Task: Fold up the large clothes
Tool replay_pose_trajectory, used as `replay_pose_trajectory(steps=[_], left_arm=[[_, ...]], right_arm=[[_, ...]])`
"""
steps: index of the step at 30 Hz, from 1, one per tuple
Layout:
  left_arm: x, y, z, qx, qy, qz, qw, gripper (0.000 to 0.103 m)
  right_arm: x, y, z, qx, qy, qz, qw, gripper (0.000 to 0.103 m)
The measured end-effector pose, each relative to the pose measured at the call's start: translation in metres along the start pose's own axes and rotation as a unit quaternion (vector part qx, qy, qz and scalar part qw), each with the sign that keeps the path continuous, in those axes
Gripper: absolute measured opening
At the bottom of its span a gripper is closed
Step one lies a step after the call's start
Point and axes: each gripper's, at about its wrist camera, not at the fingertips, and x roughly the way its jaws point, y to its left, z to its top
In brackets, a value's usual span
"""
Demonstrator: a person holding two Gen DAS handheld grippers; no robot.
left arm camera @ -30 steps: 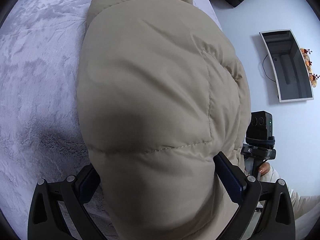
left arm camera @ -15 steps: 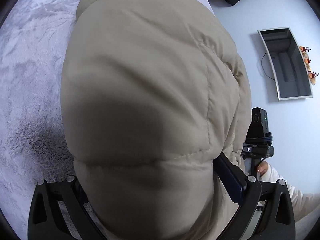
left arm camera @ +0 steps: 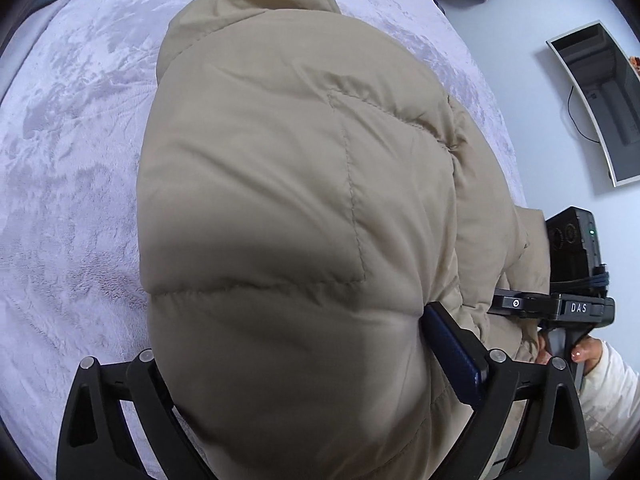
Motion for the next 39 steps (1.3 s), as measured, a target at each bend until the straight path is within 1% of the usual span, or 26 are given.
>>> replay_pose_trajectory(steps=[1, 4, 7, 9, 13, 17, 19, 23, 26, 29, 36, 37, 38, 39], left_arm=[[-0.001, -0.004, 0.0, 0.003, -0.001, 0.004, 1.0, 0.096], [-0.009, -0.016, -0.002, 0.012, -0.008, 0.011, 0.9998, 0.089], [-0.019, -0.019, -0.003, 0.015, -0.014, 0.014, 0.9997, 0.085], [-0.027, -0.018, -0.006, 0.016, -0.018, 0.017, 0.9996, 0.085], [-0.043, -0.019, -0.011, 0.011, -0.032, 0.019, 0.9993, 0.085], [-0.067, -0.005, -0.018, 0.007, -0.047, 0.013, 0.9988, 0.085], [-0.081, 0.005, -0.018, 0.004, -0.056, 0.011, 0.9984, 0.085], [-0.103, 0.03, -0.009, -0.004, -0.069, 0.008, 0.9976, 0.085], [-0.126, 0.061, 0.001, 0.001, -0.078, 0.01, 0.9969, 0.085], [-0.142, 0.095, 0.022, 0.002, -0.081, 0.016, 0.9966, 0.085], [-0.159, 0.185, 0.066, -0.017, -0.097, 0.052, 0.9938, 0.085], [-0.159, 0.197, 0.072, -0.021, -0.1, 0.058, 0.9931, 0.085], [-0.159, 0.207, 0.076, -0.025, -0.102, 0.064, 0.9923, 0.085], [-0.157, 0.217, 0.081, -0.029, -0.106, 0.075, 0.9911, 0.085]], right_arm=[[-0.002, 0.002, -0.001, -0.004, -0.002, -0.004, 1.0, 0.056], [-0.006, 0.005, -0.005, 0.002, -0.007, 0.001, 1.0, 0.05], [-0.01, 0.007, -0.008, 0.01, -0.009, 0.015, 1.0, 0.048], [-0.015, 0.006, -0.009, 0.008, -0.009, 0.021, 1.0, 0.048], [-0.018, 0.02, -0.006, -0.001, -0.009, 0.032, 0.999, 0.048], [-0.026, 0.025, -0.004, -0.008, -0.013, 0.042, 0.999, 0.048], [-0.025, 0.037, -0.003, -0.012, -0.015, 0.044, 0.999, 0.048], [-0.015, 0.062, 0.003, -0.025, -0.022, 0.048, 0.998, 0.048], [0.004, 0.086, 0.01, -0.033, -0.032, 0.05, 0.998, 0.048], [0.029, 0.113, 0.022, -0.03, -0.042, 0.051, 0.997, 0.048], [0.109, 0.169, 0.068, -0.044, -0.043, 0.053, 0.997, 0.048], [0.115, 0.169, 0.07, -0.046, -0.042, 0.054, 0.997, 0.048], [0.117, 0.16, 0.072, -0.048, -0.042, 0.054, 0.997, 0.048], [0.127, 0.163, 0.08, -0.051, -0.042, 0.054, 0.996, 0.048]])
